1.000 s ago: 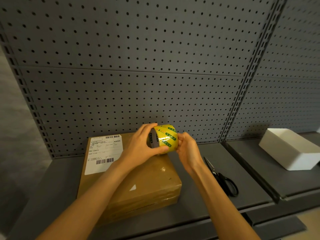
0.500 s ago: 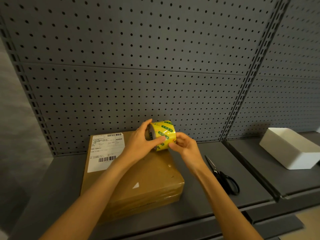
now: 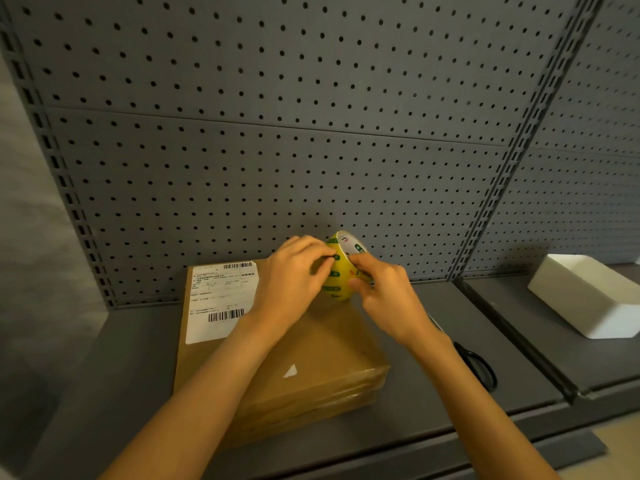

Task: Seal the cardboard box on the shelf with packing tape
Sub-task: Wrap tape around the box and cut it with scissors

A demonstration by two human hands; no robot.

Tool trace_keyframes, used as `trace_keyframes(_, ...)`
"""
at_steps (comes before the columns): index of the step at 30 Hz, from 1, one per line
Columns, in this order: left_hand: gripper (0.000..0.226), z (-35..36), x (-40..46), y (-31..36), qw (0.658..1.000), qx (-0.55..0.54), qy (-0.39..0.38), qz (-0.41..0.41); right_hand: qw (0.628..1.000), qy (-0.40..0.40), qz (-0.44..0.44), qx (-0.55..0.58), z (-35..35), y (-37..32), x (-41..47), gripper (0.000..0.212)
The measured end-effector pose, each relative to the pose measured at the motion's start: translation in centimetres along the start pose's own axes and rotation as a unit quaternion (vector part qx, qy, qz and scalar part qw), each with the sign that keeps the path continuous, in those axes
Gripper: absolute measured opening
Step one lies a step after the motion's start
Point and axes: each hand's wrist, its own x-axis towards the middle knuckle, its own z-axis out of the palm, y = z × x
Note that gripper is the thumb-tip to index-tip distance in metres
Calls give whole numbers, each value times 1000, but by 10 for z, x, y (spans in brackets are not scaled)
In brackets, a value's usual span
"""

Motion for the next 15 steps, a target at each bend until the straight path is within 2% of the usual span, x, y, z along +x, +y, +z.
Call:
trace_keyframes(5, 7, -2, 0, -1, 998, -38, -31, -48, 1000, -5, -2, -26, 4, -2, 0, 31)
trace_keyframes(8, 11, 2, -2, 3, 994, -19, -77, -73, 1000, -10, -2, -27, 5, -5, 1, 33)
trace_keyframes(12, 9, 5, -2, 7, 988, 5, -132, -77, 1000, -8, 11, -21, 9, -6, -3, 33)
trace_keyframes(15, 13, 6, -2, 7, 987, -5, -139, -74, 1000, -14, 19, -15, 8, -6, -3, 31)
